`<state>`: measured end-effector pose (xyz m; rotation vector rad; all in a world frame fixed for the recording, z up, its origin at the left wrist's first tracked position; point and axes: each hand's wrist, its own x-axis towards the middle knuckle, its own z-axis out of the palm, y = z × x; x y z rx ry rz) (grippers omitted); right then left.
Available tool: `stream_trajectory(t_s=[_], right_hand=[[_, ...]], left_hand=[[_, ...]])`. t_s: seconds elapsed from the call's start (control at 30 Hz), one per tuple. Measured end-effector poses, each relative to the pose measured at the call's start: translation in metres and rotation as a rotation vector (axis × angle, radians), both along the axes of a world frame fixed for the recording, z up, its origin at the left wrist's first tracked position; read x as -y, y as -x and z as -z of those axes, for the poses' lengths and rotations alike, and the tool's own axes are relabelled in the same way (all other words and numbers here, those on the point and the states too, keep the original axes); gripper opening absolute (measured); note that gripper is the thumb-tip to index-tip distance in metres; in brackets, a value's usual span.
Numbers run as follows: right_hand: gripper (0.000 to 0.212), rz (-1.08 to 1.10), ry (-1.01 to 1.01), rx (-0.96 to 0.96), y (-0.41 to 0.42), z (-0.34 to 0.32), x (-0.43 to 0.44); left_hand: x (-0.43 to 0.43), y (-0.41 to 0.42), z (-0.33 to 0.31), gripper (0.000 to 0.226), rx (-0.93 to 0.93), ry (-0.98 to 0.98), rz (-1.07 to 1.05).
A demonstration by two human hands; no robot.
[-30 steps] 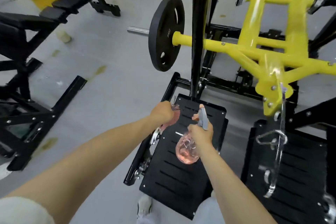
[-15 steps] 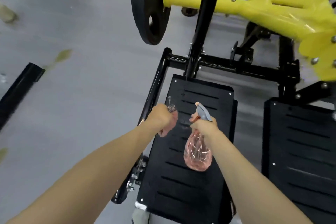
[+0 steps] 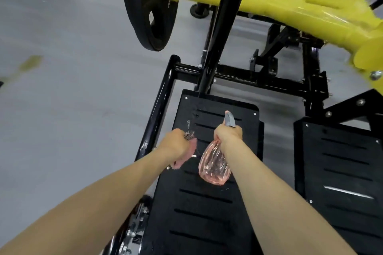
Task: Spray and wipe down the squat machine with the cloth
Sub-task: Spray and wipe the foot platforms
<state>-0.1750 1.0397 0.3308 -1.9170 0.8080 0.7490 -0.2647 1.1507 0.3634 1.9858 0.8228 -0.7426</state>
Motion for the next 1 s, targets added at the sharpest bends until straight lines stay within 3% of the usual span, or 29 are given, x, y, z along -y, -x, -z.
stream_trajectory(t_s=[0.23, 0.43, 0.57, 0.7, 0.87, 1.0], right_hand=[[0.02, -0.032, 0.21, 0.005, -0.029, 0.017, 0.048], [0.031, 0.029, 0.137, -0.019, -0.036, 0.037, 0.077], [0.023, 0.018, 0.24, -0.025, -0.029, 0.044, 0.092], [0.021, 0.036, 0.347, -0.044, -0.016, 0.042, 0.105], [0.034, 0.056, 0.274, -0.172, -0.003, 0.038, 0.114], [0.027, -0.079, 0.277, -0.131, 0.013, 0.033, 0.092]], left_hand=[[0.007, -0.029, 0.026, 0.018, -0.004, 0.063, -0.015], [0.019, -0.036, 0.043, 0.021, -0.016, 0.042, 0.033], [0.024, -0.034, 0.053, 0.038, -0.033, 0.006, 0.043], [0.029, -0.031, 0.049, 0.034, -0.006, -0.011, 0.066], [0.03, -0.026, 0.045, 0.027, 0.0, -0.021, 0.079], [0.025, -0.018, 0.049, 0.025, 0.018, -0.064, 0.037]])
